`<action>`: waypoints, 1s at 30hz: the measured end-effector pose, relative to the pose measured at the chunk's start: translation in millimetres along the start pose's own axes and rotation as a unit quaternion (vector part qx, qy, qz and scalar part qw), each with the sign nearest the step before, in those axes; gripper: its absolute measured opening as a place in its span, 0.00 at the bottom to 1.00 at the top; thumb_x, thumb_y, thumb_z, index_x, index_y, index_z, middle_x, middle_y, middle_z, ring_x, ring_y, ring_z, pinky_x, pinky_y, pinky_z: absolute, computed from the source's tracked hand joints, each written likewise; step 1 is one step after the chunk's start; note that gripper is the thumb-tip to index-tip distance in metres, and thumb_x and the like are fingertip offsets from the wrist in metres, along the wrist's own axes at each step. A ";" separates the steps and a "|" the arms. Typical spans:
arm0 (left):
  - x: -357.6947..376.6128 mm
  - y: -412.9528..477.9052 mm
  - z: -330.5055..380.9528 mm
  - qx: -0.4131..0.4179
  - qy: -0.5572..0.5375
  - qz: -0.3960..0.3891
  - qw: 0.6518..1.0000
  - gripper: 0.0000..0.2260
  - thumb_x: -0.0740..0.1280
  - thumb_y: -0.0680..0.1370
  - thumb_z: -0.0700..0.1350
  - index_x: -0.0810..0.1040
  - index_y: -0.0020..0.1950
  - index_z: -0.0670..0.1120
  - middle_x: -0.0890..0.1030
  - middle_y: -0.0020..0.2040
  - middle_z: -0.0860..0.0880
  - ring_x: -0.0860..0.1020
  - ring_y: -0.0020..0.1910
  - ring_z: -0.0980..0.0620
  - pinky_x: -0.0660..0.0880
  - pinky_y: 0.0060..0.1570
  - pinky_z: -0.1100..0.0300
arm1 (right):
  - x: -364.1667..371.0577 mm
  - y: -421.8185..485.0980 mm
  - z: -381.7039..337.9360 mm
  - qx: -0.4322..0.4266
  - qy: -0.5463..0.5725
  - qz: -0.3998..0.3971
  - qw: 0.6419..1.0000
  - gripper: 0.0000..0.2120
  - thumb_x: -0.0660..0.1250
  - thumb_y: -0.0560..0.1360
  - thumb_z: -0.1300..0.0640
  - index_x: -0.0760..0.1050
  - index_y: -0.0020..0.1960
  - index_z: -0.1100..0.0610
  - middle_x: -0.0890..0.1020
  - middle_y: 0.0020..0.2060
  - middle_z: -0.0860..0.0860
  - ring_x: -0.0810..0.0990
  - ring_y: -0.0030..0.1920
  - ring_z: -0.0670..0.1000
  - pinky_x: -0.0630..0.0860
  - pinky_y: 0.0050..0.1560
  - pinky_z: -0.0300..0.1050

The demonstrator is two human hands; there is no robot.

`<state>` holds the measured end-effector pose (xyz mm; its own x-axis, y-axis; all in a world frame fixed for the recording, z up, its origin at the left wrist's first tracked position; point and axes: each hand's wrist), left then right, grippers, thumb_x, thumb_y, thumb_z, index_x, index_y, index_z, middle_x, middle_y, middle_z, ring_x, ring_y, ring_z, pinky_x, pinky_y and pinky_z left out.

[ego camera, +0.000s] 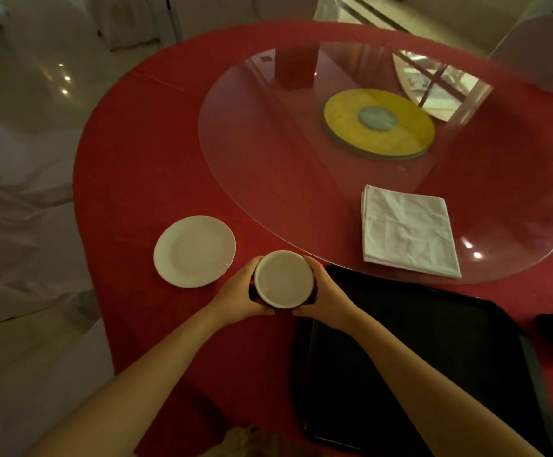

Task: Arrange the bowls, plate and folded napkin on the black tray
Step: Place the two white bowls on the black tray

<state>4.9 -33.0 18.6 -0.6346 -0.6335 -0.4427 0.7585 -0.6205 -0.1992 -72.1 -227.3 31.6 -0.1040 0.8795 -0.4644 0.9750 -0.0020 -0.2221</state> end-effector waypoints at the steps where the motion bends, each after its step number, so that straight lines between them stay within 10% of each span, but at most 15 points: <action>1: 5.0 1.1 8.4 0.008 -0.001 0.004 1.000 0.40 0.79 0.59 0.46 0.63 0.65 0.61 0.74 0.60 0.64 0.73 0.59 0.65 0.71 0.54 0.66 | -8.0 -4.7 0.3 -0.002 0.001 0.004 1.000 0.45 0.77 0.61 0.60 0.53 0.60 0.30 0.65 0.63 0.42 0.65 0.64 0.42 0.66 0.59 0.35; 6: 46.8 7.7 44.5 0.042 -0.020 0.021 0.999 0.38 0.79 0.60 0.46 0.64 0.65 0.58 0.74 0.60 0.61 0.73 0.58 0.63 0.70 0.52 0.68 | -50.0 -34.5 15.0 0.016 -0.003 0.006 1.000 0.49 0.76 0.63 0.62 0.48 0.70 0.38 0.61 0.63 0.36 0.61 0.64 0.36 0.61 0.62 0.31; 18: 146.9 29.5 63.1 0.001 -0.013 -0.014 1.000 0.40 0.80 0.59 0.43 0.65 0.67 0.53 0.72 0.61 0.56 0.71 0.59 0.59 0.67 0.52 0.67 | -95.2 -86.3 79.1 0.065 0.023 0.022 0.997 0.45 0.75 0.63 0.65 0.54 0.56 0.25 0.62 0.55 0.30 0.62 0.54 0.21 0.67 0.46 0.24; 30: 168.3 24.6 56.9 -0.020 -0.016 0.001 1.000 0.41 0.79 0.60 0.45 0.62 0.68 0.53 0.72 0.62 0.56 0.72 0.62 0.55 0.68 0.56 0.61 | -97.7 -88.9 95.2 0.100 0.036 -0.008 0.994 0.49 0.74 0.65 0.66 0.45 0.74 0.50 0.60 0.71 0.52 0.60 0.70 0.52 0.61 0.71 0.55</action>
<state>-91.7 -181.2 -11.1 -0.6370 -0.6491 -0.4159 0.7647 -0.6004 -0.2340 -167.3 -358.4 15.0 -0.0982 0.9122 -0.3979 0.9137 -0.0758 -0.3993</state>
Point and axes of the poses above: each hand's wrist, its own y-axis towards the middle knuckle, its own x-axis out of the palm, z = x × y
